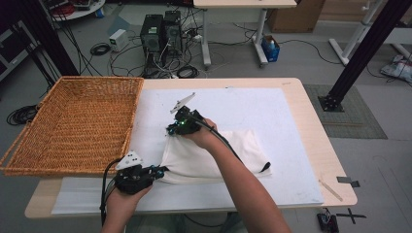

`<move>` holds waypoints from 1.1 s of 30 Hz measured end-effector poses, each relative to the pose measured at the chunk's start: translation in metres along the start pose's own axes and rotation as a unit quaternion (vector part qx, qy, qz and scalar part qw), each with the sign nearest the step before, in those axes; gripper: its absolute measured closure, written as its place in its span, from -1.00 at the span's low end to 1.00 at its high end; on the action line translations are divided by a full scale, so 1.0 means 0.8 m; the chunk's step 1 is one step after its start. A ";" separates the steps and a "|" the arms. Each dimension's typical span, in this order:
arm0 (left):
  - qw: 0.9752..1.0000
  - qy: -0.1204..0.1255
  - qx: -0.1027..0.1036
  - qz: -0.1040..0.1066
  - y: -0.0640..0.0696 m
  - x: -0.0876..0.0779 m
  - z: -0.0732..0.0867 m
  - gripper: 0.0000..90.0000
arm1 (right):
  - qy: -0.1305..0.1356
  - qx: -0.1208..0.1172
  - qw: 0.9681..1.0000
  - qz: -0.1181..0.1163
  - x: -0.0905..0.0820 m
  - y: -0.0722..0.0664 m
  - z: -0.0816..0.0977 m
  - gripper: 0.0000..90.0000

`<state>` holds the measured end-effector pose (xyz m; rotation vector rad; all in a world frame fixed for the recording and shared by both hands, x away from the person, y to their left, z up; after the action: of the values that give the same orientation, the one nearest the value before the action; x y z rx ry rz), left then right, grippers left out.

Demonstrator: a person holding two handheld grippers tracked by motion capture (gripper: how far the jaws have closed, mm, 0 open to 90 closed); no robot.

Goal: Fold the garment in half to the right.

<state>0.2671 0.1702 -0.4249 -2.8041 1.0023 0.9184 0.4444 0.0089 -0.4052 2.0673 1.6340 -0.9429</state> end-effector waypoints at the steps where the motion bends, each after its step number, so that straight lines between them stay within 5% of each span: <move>1: 1.000 0.003 0.004 0.011 0.004 0.001 -0.006 0.90 | 0.001 -0.002 1.000 0.001 -0.012 0.000 0.000 0.90; 10: 0.995 0.022 0.050 0.086 0.057 0.022 -0.065 0.90 | 0.029 -0.020 0.999 0.018 -0.093 -0.002 0.008 0.89; 13: 0.993 0.021 0.060 0.096 0.069 0.030 -0.076 0.90 | 0.030 -0.016 0.999 0.026 -0.108 0.000 0.015 0.89; 21: 0.987 0.016 0.085 0.138 0.110 0.071 -0.108 0.90 | 0.043 0.005 0.998 0.054 -0.157 0.013 0.047 0.89; 27: 0.979 0.011 0.105 0.173 0.148 0.115 -0.136 0.90 | 0.054 0.025 0.995 0.078 -0.203 0.025 0.075 0.88; 33: 0.977 0.024 0.097 0.188 0.177 0.158 -0.154 0.86 | 0.060 0.050 0.992 0.103 -0.234 0.038 0.105 0.84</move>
<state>0.3266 -0.0402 -0.3678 -2.5316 1.5722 0.7300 0.4275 -0.1882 -0.3424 2.3475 1.4192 -0.8603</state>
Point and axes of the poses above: each handheld gripper's, and its own axes: x roughly forward along the jaws, z roughly out of its underside, y roughly to its right, the point moved 2 cm from there along x, roughly forward along the jaws, and after that the axes turned 6 degrees about -z, right-handed, at the moved point
